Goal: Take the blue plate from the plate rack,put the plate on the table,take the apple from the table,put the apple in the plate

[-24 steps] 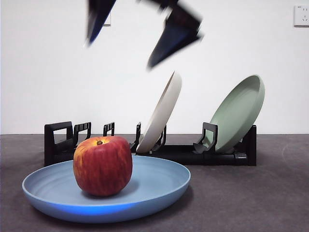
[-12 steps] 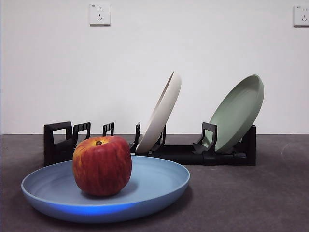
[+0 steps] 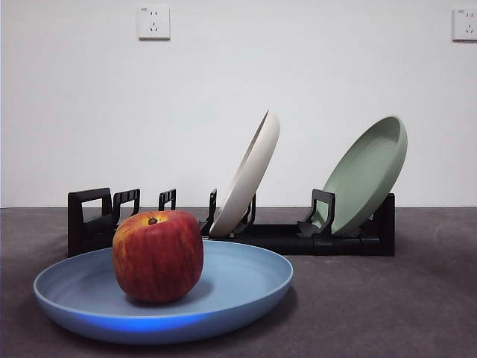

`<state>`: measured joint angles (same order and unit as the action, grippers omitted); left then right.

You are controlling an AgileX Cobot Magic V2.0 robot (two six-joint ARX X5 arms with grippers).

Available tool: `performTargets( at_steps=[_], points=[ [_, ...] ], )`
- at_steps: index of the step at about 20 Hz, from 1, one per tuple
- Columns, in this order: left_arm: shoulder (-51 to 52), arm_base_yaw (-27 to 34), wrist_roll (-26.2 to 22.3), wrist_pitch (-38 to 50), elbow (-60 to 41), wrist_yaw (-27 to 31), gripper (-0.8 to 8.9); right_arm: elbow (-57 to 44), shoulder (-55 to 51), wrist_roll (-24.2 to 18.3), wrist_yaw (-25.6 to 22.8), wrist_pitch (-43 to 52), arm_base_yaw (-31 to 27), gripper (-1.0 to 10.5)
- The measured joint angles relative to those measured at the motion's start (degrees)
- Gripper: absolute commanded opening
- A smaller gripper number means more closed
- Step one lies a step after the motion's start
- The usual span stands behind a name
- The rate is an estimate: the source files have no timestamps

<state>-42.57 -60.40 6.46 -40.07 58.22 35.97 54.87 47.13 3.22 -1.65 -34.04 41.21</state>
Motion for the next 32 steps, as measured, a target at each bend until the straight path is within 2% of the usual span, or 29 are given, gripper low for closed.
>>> performTargets(
  at_steps=[6, 8, 12, 25, 28, 32],
  points=[
    [8.9, -0.2, 0.0, 23.5, -25.9, 0.0, -0.09, -24.0, -14.2, 4.6, -0.1, 17.7, 0.0, -0.1],
    [8.6, -0.2, 0.0, 28.6, -31.2, -0.5, -0.08, -28.8, -17.7, 5.6, -1.4, 17.9, 0.0, -0.1],
    [8.5, -0.2, 0.2, 31.7, -32.3, -4.7, -0.03, -29.7, -18.6, 6.3, -3.0, 16.5, 0.0, 0.0],
    [9.2, -0.1, 0.4, 28.7, -32.3, -4.4, -0.02, -29.7, -18.6, 6.3, -3.0, 16.5, 0.0, 0.0],
    [13.7, 5.0, -2.0, 28.3, -32.4, -5.0, -0.02, -29.7, -18.6, 6.3, -3.1, 16.5, 0.0, 0.0],
    [21.6, 19.8, -2.6, 29.2, -35.6, -17.5, -0.02, -29.7, -18.6, 6.4, -3.1, 16.5, 0.0, 0.0]
  ],
)
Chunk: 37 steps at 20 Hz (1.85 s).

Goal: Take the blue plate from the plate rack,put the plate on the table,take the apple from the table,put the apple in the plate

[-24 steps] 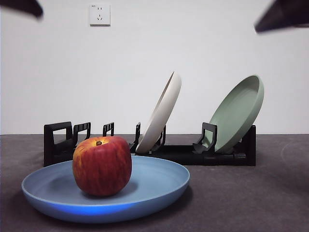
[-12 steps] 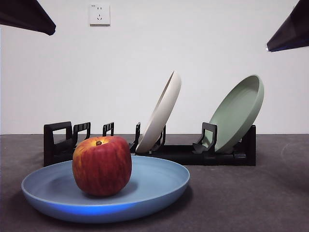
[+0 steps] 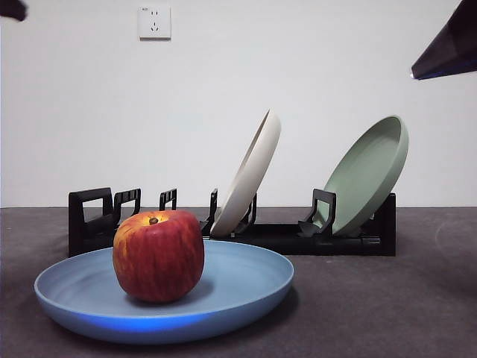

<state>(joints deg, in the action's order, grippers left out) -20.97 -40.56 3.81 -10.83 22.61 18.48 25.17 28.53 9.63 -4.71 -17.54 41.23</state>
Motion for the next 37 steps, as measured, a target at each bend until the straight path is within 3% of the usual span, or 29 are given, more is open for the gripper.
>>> performTargets(
  at_steps=[6, 12, 24, 37],
  points=[
    [13.5, 23.8, -0.2, 3.2, -13.6, -11.2, -0.02, 0.0, 0.0, 0.0, 0.0, 0.0, 0.0, 0.0],
    [18.5, 37.1, -0.2, 4.1, -19.9, -17.6, -0.02, 0.0, 0.0, 0.0, 0.0, 0.0, 0.0, 0.0],
    [20.7, 42.1, -0.2, 0.2, -21.6, -18.1, -0.02, 0.0, 0.0, 0.0, 0.0, 0.0, 0.0, 0.0],
    [20.7, 42.2, -0.2, 0.2, -21.6, -18.2, -0.02, 0.0, 0.0, 0.0, 0.0, 0.0, 0.0, 0.0]
  ],
)
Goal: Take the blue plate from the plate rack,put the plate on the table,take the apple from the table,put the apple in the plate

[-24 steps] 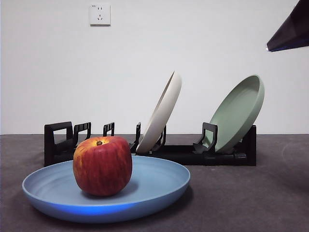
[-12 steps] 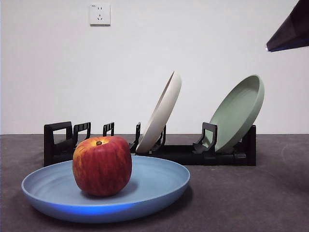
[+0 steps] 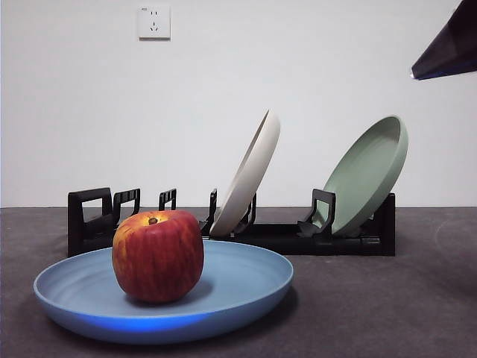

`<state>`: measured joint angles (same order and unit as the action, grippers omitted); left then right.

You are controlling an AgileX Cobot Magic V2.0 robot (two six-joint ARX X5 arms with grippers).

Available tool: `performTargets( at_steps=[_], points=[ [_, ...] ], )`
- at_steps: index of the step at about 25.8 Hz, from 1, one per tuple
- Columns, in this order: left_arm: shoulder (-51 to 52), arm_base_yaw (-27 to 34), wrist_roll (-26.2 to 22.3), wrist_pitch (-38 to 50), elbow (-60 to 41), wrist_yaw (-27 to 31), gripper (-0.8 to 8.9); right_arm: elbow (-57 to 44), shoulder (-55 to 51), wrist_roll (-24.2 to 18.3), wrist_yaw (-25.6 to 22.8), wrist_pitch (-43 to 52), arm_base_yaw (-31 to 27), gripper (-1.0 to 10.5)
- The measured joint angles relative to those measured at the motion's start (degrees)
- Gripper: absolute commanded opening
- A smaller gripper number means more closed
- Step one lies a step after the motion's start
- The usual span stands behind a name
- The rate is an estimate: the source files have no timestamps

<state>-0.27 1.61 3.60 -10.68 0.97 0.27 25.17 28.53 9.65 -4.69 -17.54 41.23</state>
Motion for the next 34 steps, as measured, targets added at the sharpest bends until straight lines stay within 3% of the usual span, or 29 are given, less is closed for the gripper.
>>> performTargets(
  at_steps=[3, 6, 10, 12, 15, 19, 26, 34],
  points=[
    [0.0, 0.0, 0.0, 0.0, 0.0, 0.0, -0.02, 0.0, 0.0, -1.1, 0.0, -0.1, 0.0, 0.0],
    [0.0, 0.0, 0.0, 0.0, 0.0, 0.0, -0.02, 0.0, -2.3, -6.4, -1.1, -1.7, -3.0, 0.0],
    [0.0, 0.0, 0.0, 0.0, 0.0, 0.0, -0.02, -1.0, -6.1, -9.1, -1.1, -1.2, -16.8, 0.0],
    [0.0, 0.0, 0.0, 0.0, 0.0, 0.0, -0.02, -3.3, -11.1, -9.3, 1.2, -0.8, -24.5, 0.0],
    [0.0, 0.0, 0.0, 0.0, 0.0, 0.0, -0.02, -7.7, -18.4, -9.4, 3.2, 1.2, -30.9, 0.0],
    [0.0, 0.0, 0.0, 0.0, 0.0, 0.0, -0.02, -15.5, -22.6, -9.5, 6.6, 7.8, -33.2, 0.0],
    [0.0, 0.0, 0.0, 0.0, 0.0, 0.0, -0.02, -23.6, -28.3, -8.9, 9.2, 8.7, -33.4, 0.0],
    [0.0, 0.0, 0.0, 0.0, 0.0, -0.1, -0.02, -24.1, -28.3, -6.9, 9.2, 7.6, -33.5, 0.0]
  ],
)
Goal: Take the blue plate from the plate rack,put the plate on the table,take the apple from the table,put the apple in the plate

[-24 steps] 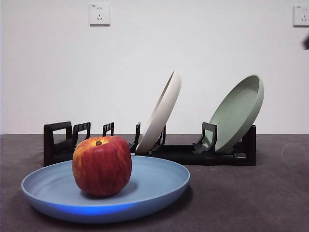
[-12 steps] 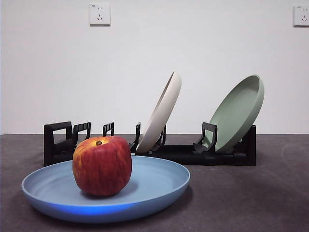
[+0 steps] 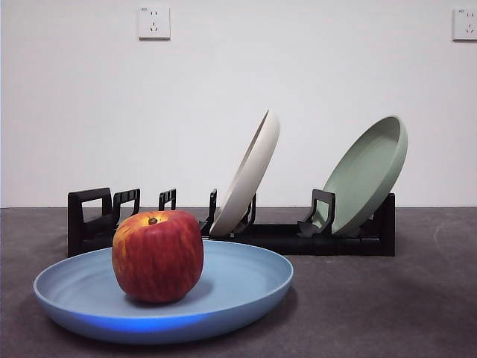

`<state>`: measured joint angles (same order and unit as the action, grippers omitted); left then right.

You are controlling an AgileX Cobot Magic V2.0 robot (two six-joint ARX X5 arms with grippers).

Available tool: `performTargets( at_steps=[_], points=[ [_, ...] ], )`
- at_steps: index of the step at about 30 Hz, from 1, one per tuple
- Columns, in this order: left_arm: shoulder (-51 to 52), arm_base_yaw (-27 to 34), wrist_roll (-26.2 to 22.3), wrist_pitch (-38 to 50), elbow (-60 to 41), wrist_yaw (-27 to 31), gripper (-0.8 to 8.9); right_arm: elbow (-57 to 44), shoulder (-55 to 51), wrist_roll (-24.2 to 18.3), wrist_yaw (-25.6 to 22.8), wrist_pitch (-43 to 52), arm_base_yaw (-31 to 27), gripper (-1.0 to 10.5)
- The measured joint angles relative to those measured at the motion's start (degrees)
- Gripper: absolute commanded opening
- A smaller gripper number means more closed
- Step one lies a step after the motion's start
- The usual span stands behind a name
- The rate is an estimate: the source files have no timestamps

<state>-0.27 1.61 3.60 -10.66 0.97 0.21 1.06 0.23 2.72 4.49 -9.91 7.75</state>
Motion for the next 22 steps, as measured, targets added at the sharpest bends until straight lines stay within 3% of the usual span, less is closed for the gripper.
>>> performTargets(
  at_steps=[22],
  points=[
    [0.0, 0.0, 0.0, 0.0, 0.0, 0.0, -0.02, 0.0, 0.0, 1.8, -0.2, 0.0, 0.0, 0.0]
  ],
)
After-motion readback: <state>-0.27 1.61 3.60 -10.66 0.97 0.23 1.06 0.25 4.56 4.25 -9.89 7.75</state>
